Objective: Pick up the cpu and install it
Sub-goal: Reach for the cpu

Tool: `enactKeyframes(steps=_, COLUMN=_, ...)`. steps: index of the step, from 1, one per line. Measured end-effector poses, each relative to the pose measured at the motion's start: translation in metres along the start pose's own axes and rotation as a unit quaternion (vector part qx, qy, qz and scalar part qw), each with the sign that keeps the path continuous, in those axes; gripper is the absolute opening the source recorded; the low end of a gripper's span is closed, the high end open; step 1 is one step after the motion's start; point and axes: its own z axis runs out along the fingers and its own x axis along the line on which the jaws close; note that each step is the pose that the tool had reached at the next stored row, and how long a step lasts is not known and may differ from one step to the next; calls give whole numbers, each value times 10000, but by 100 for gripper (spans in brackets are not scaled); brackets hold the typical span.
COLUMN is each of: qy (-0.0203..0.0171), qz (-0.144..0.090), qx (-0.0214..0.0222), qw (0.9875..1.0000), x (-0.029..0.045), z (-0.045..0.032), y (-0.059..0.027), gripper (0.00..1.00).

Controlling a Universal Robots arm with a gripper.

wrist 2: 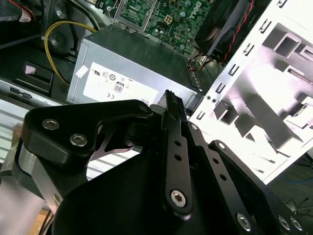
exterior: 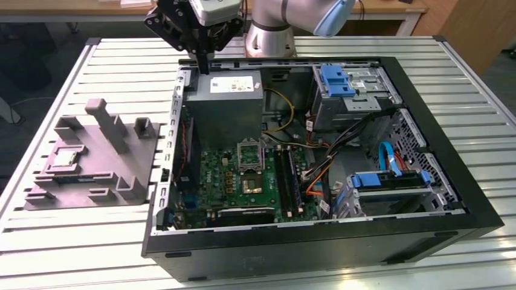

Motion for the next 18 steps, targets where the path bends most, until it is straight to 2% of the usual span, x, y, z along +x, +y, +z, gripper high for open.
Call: enactKeyframes(steps=18, qy=0, qz=0, qx=0, qw=10000, x=39, z=-1, y=-3, gripper=11)
